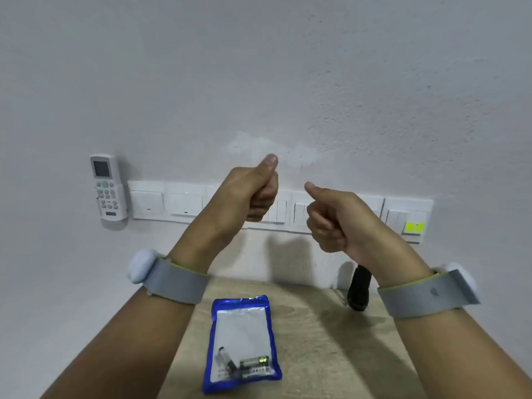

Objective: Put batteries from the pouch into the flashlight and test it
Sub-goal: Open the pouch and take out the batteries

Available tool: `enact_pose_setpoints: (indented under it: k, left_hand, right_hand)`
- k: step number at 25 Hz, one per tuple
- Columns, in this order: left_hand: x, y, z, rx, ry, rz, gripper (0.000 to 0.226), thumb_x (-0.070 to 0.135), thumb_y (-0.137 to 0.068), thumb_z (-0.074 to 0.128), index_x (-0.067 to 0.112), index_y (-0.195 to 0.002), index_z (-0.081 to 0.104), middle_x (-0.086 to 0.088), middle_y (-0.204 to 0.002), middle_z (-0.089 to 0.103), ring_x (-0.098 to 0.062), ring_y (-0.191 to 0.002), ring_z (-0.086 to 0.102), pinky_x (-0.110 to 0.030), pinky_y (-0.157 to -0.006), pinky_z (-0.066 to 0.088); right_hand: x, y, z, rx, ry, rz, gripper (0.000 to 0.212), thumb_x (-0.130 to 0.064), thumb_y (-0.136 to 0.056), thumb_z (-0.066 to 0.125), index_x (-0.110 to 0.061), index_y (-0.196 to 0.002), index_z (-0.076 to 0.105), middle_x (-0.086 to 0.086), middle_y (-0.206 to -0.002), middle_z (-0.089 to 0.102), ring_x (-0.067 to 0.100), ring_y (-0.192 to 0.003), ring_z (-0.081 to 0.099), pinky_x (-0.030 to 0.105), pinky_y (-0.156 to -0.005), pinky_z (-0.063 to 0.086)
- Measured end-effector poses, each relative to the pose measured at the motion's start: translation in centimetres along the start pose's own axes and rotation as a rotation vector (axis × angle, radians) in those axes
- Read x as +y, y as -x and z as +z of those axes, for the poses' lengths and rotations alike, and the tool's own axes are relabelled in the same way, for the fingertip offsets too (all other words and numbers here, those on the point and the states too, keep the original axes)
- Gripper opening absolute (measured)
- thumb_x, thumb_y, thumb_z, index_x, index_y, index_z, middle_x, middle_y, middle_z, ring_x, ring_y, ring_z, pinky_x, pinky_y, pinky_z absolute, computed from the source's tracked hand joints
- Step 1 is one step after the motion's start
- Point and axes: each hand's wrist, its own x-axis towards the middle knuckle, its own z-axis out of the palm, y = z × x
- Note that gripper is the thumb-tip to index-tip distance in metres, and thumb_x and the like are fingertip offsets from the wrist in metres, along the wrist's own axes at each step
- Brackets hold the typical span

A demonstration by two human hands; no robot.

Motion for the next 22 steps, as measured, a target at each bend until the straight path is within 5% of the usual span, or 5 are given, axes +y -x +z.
enact_pose_setpoints:
  k: [3, 8, 13, 18, 22]
  left_hand:
    - [-1.0, 0.7, -0.1, 0.078, -0.156, 0.005, 0.044, 0.040, -0.100, 0.047, 0.002, -0.076, 0.044, -0.017, -0.078, 0.035, -0.024, -0.064, 0.029, -0.036, -0.056, 0.023]
    - [-6.7, 5.7, -1.4, 0.125, -0.345, -0.198, 0.028, 0.022, -0.104, 0.055, 0.022, -0.077, 0.060, 0.002, -0.074, 0.059, -0.018, -0.062, 0.050, -0.029, -0.057, 0.038]
    - [-11.0, 7.4, -2.5, 0.160, -0.490, -0.331, 0.024, 0.022, -0.099, 0.060, 0.028, -0.077, 0.065, 0.009, -0.066, 0.062, -0.002, -0.054, 0.052, -0.028, -0.062, 0.042]
    - [-11.4, 7.6, -1.9, 0.112, -0.574, -0.379, 0.014, 0.024, -0.097, 0.061, 0.023, -0.084, 0.067, -0.005, -0.072, 0.070, -0.017, -0.062, 0.060, -0.034, -0.071, 0.052]
    - [-10.6, 8.0, -1.1, 0.011, -0.539, -0.424, 0.023, 0.027, -0.101, 0.057, 0.016, -0.083, 0.066, -0.002, -0.059, 0.070, -0.018, -0.046, 0.056, -0.029, -0.061, 0.049]
  right_hand:
    - [1.6, -1.1, 1.0, 0.096, 0.293, 0.050, 0.048, -0.044, -0.092, 0.061, -0.007, -0.061, 0.059, 0.011, -0.058, 0.054, 0.024, -0.049, 0.047, 0.029, -0.049, 0.036]
    - [8.4, -2.5, 4.4, 0.021, 0.645, 0.093, 0.020, -0.033, -0.084, 0.071, -0.016, -0.093, 0.076, -0.001, -0.089, 0.075, 0.016, -0.078, 0.068, 0.029, -0.067, 0.053]
    - [12.8, -2.6, 7.8, -0.051, 0.813, 0.028, 0.055, -0.038, -0.086, 0.068, -0.019, -0.137, 0.061, -0.001, -0.134, 0.066, 0.018, -0.119, 0.063, 0.035, -0.104, 0.049]
    - [13.1, -2.4, 8.2, -0.092, 0.863, 0.006, 0.060, -0.019, -0.077, 0.075, -0.019, -0.136, 0.062, 0.000, -0.123, 0.068, 0.017, -0.110, 0.065, 0.023, -0.087, 0.049]
    - [12.6, -2.4, 7.4, -0.089, 0.829, 0.158, 0.030, -0.013, -0.068, 0.073, -0.016, -0.097, 0.080, 0.002, -0.091, 0.076, 0.017, -0.084, 0.071, 0.027, -0.069, 0.056]
